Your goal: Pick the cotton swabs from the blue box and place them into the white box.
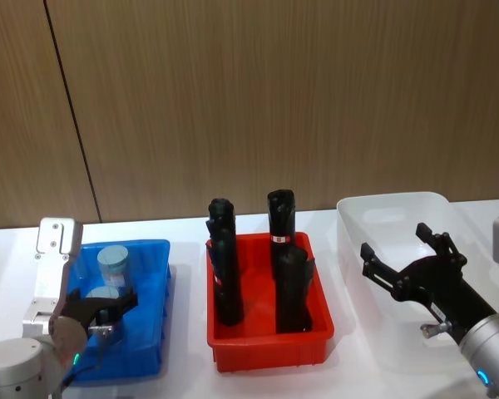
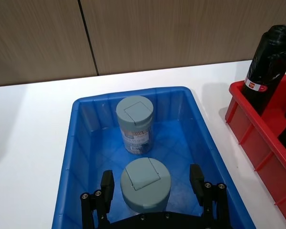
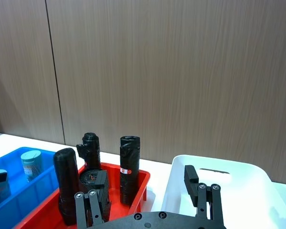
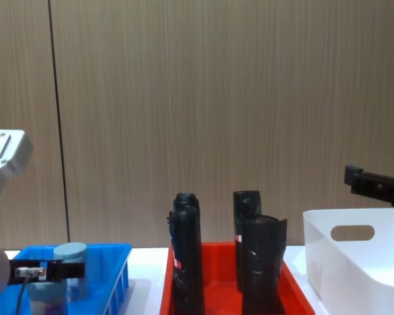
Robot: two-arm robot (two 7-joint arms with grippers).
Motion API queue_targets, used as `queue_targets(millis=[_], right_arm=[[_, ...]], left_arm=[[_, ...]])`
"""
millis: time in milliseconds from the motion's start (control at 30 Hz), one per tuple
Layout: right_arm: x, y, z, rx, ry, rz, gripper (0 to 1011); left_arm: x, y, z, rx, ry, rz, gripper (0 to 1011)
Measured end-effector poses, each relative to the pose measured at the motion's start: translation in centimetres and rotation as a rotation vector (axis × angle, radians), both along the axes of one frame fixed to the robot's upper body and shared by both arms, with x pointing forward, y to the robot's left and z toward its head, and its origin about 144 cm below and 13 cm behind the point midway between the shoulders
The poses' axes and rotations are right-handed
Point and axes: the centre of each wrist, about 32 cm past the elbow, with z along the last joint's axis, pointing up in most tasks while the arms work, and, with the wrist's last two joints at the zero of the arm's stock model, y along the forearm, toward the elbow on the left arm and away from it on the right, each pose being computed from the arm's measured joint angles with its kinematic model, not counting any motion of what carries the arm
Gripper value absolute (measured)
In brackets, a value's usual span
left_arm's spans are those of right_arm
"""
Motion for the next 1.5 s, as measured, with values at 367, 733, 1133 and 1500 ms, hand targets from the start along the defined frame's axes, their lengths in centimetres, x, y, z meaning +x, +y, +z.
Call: queue_targets(millis=[367,733,1133,1500], right_arm=[[0.0,0.0,0.0,0.000,0.000,0.000,1002],[0.0,0.0,0.0,0.000,0.000,0.000,1002],[0.0,0.0,0.0,0.000,0.000,0.000,1002],[0.0,0.0,0.0,0.000,0.000,0.000,1002]], left_arm=[[0.2,0.2,0.1,0.017,0.026,0.003,1004],[0.4,0.4,0.0,0.023,0.048,0.007,1004],[0.9,0.5,-0.6,0.012,0.055,-0.001,926],[1.2,0.4,-1.0,0.005,0.043,-0.003,669]])
